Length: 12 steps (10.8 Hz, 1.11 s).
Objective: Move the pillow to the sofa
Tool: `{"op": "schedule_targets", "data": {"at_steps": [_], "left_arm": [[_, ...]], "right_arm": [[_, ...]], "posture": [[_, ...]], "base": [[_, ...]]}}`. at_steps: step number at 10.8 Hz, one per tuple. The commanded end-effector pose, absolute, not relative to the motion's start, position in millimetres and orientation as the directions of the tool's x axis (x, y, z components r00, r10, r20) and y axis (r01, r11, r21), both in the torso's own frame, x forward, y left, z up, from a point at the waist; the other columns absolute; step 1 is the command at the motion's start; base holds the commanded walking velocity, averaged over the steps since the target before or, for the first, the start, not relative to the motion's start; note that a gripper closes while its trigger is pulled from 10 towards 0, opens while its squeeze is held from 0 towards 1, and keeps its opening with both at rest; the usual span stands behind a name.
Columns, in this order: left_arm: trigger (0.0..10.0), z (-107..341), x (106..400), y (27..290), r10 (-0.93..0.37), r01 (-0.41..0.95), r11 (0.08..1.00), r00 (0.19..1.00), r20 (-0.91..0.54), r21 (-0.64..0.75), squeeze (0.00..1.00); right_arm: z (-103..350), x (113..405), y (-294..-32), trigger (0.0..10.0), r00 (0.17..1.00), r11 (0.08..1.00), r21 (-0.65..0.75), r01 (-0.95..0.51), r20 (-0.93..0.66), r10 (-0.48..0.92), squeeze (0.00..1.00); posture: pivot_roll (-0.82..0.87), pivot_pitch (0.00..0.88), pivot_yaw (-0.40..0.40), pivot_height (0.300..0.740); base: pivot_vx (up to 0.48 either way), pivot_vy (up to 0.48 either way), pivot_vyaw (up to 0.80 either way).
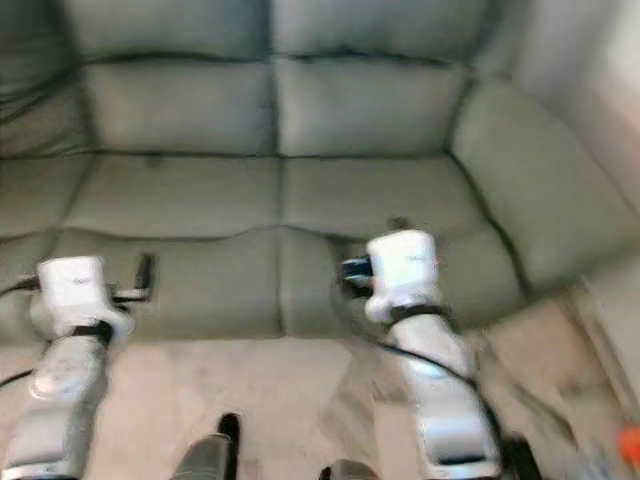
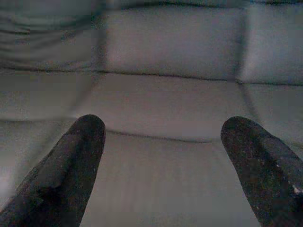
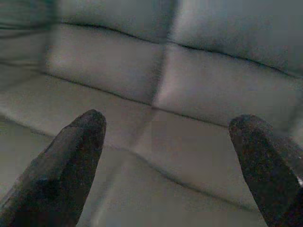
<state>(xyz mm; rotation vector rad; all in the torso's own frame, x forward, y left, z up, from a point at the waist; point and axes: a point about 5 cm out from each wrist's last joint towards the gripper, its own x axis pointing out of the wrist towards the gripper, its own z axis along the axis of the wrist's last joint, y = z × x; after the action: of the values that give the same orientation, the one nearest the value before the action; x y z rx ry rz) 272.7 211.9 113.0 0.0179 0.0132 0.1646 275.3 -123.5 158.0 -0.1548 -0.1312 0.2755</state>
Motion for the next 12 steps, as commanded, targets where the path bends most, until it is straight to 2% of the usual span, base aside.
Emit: {"op": "schedule_targets", "data": {"at_steps": [1, 12], "left_arm": [[10.0, 108.6, 270.3, 208.6, 0.160, -0.160, 0.987, 0.987, -0.028, 0.013, 0.00], [10.0, 107.3, 269.9, 210.8, 0.170, -0.170, 0.985, 0.985, -0.032, 0.014, 0.00]], "right_arm": [[157.1, 274.2, -129.9, 10.0, 0.958, 0.953, -0.173, -0.250, 0.098, 0.269, 0.00], [157.2, 275.8, -128.5, 10.0, 0.952, 0.947, -0.169, -0.273, 0.097, 0.292, 0.00]], "posture": [[-0.04, 0.244, -0.066, 0.740], [-0.04, 0.242, -0.069, 0.740]], "base": [[0.000, 0.000, 0.79], [0.000, 0.000, 0.78]]}}
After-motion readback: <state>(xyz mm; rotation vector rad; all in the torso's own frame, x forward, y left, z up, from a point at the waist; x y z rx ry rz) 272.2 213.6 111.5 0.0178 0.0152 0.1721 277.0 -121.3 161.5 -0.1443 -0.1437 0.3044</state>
